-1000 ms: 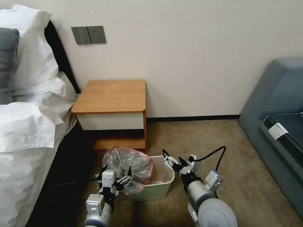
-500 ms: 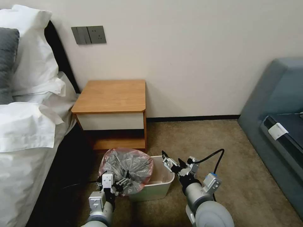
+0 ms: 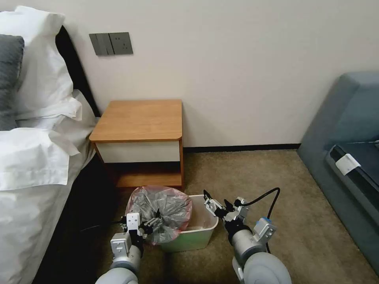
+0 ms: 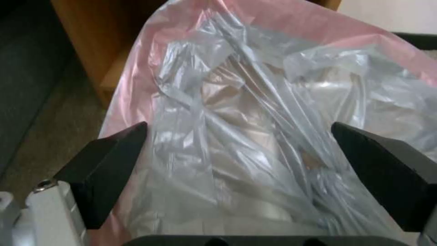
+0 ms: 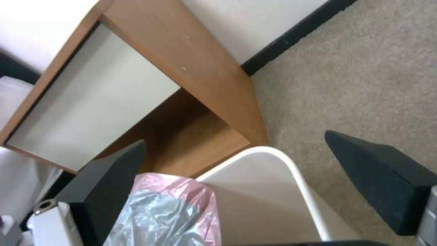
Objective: Pick up the garbage bag from the table and place it over the trash can.
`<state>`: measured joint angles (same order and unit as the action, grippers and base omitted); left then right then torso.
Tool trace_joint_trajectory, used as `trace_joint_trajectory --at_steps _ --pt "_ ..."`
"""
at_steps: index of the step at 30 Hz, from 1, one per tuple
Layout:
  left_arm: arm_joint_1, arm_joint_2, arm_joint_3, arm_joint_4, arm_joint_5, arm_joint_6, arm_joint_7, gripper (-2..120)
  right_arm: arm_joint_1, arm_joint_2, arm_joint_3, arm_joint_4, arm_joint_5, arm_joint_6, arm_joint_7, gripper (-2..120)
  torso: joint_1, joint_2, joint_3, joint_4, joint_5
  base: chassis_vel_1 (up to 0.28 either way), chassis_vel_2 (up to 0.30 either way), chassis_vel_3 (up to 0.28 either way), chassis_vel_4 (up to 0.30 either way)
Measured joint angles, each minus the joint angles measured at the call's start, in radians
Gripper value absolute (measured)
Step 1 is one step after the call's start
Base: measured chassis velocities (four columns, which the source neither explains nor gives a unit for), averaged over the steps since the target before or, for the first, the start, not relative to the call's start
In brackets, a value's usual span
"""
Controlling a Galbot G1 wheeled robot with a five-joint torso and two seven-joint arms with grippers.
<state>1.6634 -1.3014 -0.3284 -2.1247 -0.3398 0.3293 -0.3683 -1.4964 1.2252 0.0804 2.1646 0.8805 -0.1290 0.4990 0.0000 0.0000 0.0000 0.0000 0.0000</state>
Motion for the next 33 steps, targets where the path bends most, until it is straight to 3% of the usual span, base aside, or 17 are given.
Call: trace_joint_trajectory --at_steps 8,12,16,33 --pt "-0.020 0.000 0.021 0.004 -0.040 0.027 -0.010 93 -0.008 0.005 -0.001 -0.003 -0.008 0.003 0.000 100 0.000 0.000 0.000 0.0000 0.0000 0.000 0.000 0.000 0.000" --pt "-0.024 0.001 0.039 0.009 -0.047 0.038 -0.016 76 -0.013 0.009 0.000 -0.004 -0.017 0.006 0.000 100 0.000 0.000 0.000 0.0000 0.0001 0.000 0.000 0.000 0.000" --pt "-0.032 -0.002 0.051 0.013 -0.050 0.042 -0.019 68 -0.016 0.012 0.001 -0.004 -0.020 0.008 0.000 100 0.000 0.000 0.000 0.0000 0.0001 0.000 0.000 0.000 0.000" --pt "-0.031 -0.005 0.078 0.019 -0.053 0.045 -0.033 68 -0.021 0.022 -0.003 -0.019 -0.041 0.018 0.000 100 0.000 0.000 0.000 0.0000 0.0001 0.000 0.000 0.000 0.000"
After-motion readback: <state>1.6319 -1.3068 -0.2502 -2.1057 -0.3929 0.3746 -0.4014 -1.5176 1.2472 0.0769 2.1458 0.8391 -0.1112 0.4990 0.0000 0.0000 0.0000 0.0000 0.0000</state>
